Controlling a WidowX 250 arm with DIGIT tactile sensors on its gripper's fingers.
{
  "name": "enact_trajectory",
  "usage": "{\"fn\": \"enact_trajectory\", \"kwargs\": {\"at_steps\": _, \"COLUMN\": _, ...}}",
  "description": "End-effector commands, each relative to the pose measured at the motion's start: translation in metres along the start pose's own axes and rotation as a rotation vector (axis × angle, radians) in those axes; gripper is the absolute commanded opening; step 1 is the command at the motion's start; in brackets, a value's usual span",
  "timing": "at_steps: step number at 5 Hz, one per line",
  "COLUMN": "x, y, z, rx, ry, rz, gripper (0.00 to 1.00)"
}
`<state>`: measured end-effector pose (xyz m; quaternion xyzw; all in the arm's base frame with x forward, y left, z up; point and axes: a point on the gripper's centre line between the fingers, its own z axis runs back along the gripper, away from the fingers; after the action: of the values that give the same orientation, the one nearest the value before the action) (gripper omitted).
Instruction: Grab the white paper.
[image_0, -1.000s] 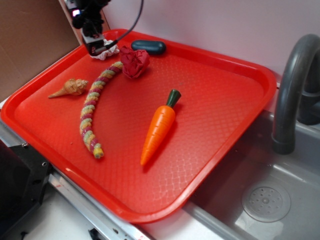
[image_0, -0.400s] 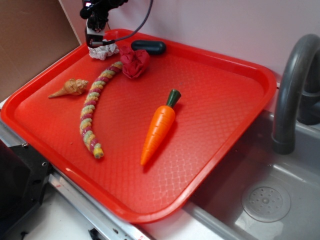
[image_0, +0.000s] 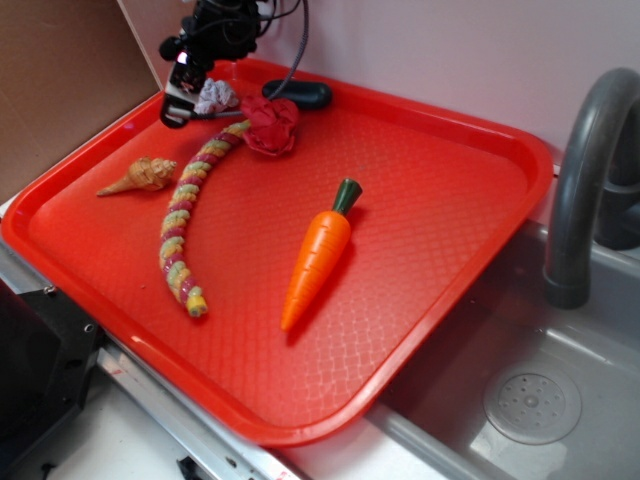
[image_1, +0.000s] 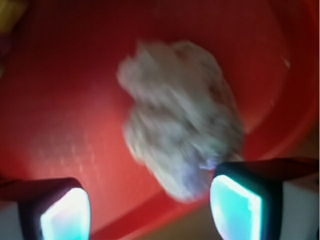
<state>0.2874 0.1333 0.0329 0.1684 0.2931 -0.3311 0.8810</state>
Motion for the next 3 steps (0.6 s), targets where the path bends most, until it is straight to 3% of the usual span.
{"fn": "enact_trajectory", "kwargs": {"at_steps": 1, "x": 0.006, "y": 0.027, "z": 0.01, "rx": 0.056, "ry": -0.132, "rz": 0.174, "gripper": 1.0}}
{"fn": "enact_trajectory", "kwargs": {"at_steps": 2, "x": 0.001, "y": 0.037, "z": 0.016, "rx": 0.013, "ry": -0.229, "rz": 0.292, "gripper": 1.0}}
{"fn": "enact_trajectory", "kwargs": {"at_steps": 3, "x": -0.005, "y": 0.042, "z": 0.02, "rx": -0.015, "ry": -0.326, "rz": 0.39, "gripper": 0.0}}
